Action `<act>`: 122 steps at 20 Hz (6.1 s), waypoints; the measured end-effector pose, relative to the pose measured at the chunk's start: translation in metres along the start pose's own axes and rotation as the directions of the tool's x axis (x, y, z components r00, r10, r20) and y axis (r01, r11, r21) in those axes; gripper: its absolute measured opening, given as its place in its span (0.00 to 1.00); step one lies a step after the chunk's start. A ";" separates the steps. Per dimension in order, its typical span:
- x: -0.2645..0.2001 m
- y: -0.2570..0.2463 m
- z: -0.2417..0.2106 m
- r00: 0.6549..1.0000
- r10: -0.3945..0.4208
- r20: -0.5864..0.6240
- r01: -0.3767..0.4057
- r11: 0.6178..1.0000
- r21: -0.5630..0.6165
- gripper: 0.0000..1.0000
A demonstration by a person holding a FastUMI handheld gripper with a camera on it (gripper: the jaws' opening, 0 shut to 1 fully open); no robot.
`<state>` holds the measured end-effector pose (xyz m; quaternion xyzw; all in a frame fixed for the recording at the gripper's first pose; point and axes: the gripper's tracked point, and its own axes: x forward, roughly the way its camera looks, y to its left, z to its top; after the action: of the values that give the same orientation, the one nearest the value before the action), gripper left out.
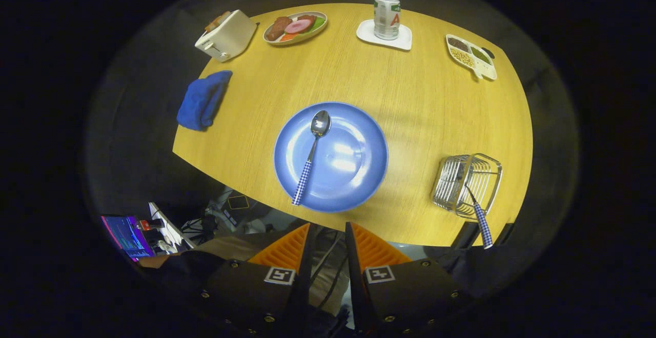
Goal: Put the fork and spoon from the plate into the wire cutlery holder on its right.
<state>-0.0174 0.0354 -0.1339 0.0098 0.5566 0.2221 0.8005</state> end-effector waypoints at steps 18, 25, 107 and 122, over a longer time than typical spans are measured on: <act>0.076 0.048 0.022 0.999 0.050 -0.014 -0.049 0.993 0.105 0.47; 0.105 0.044 0.024 0.999 0.029 -0.037 -0.025 0.992 0.126 0.53; -0.050 -0.154 -0.064 0.898 0.251 -0.361 -0.018 0.842 0.539 0.02; -0.039 -0.175 -0.054 0.836 0.178 -0.519 0.100 0.880 0.463 0.04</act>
<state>-0.0162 -0.1496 -0.1659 0.1523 0.7983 0.0899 0.5757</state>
